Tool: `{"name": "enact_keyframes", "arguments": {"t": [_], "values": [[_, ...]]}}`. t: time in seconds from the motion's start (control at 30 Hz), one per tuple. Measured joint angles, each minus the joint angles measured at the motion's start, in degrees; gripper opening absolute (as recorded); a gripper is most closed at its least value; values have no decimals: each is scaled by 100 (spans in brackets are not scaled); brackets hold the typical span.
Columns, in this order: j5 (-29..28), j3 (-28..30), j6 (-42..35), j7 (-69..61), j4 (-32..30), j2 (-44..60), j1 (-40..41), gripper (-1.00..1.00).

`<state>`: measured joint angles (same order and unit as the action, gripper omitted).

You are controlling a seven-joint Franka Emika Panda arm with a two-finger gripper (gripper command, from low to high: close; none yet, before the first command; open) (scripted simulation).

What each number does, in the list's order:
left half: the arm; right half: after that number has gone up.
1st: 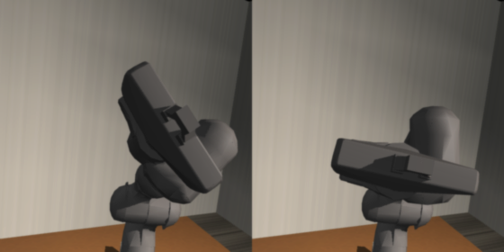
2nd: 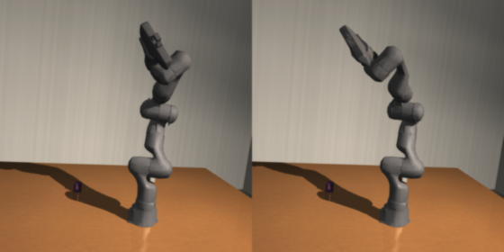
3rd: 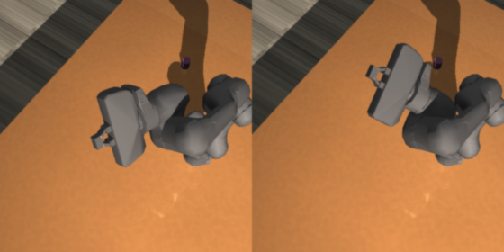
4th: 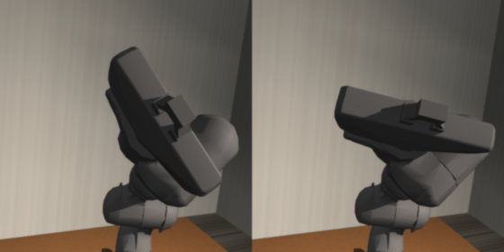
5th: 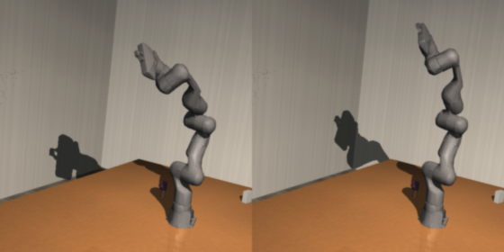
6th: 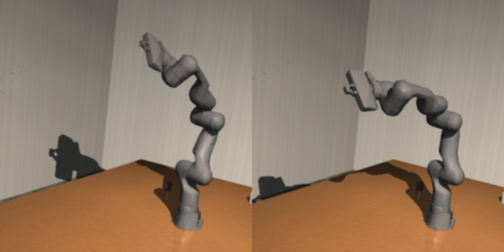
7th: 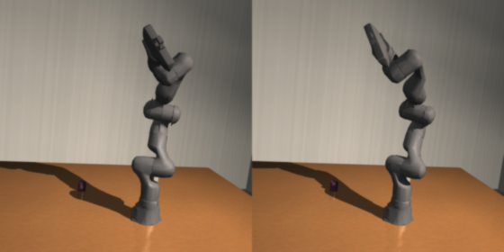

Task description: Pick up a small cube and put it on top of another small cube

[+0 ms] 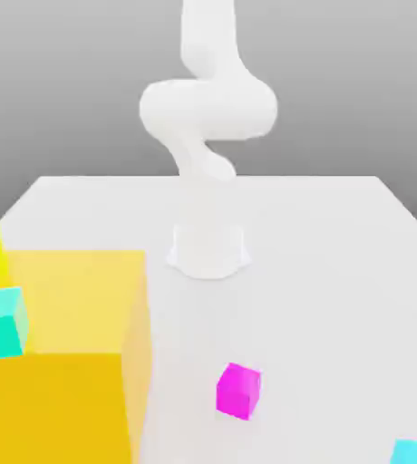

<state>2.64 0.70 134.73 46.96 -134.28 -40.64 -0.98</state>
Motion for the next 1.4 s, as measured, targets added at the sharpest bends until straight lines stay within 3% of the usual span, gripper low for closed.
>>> {"name": "enact_keyframes", "arguments": {"t": [0.23,0.43,0.57,0.7,0.93,0.97,1.2,1.4], "values": [[643,4,839,419,-716,1530,-240,0],[870,-201,1555,992,-1317,2786,-317,0],[670,-325,2062,1624,-1729,3596,-330,0],[-39,-203,2578,2621,-2147,4370,-430,0],[-359,-71,3632,2966,-2037,5691,-512,0],[-349,-83,3754,2964,-2012,5845,-503,-100],[-369,-92,3776,2978,-2008,5863,-492,-100],[-343,-108,2953,2957,-2194,4849,-482,-100]]}}
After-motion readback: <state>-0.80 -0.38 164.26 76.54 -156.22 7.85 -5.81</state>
